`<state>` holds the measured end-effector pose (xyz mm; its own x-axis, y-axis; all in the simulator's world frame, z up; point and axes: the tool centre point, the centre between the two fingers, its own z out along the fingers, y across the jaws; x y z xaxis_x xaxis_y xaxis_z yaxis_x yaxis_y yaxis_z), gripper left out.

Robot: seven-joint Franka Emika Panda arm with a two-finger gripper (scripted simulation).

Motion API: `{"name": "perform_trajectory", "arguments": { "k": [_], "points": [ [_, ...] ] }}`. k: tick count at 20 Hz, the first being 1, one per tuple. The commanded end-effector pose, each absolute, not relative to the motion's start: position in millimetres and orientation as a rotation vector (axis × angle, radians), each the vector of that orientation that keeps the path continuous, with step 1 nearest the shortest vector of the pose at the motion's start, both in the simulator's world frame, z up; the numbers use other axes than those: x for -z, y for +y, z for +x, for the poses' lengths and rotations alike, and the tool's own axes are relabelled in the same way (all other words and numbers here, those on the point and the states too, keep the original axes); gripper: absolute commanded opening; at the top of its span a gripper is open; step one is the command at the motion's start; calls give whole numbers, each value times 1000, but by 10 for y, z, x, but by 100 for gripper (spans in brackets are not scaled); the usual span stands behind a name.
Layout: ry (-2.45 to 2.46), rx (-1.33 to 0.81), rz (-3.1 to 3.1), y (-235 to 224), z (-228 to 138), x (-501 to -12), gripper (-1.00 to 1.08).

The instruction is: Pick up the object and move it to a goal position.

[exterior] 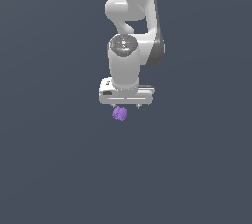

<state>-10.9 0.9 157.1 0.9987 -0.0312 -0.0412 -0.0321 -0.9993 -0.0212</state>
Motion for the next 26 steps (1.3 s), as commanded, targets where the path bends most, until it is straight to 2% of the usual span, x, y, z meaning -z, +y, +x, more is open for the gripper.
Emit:
{"name": "perform_trajectory", "arguments": {
  "k": [1, 15, 26],
  "points": [
    [49, -64, -3119, 9, -109, -1571, 100],
    [98, -62, -3103, -185, -94, -1659, 100],
    [-108, -57, -3110, -221, -130, -1573, 100]
  ]
}}
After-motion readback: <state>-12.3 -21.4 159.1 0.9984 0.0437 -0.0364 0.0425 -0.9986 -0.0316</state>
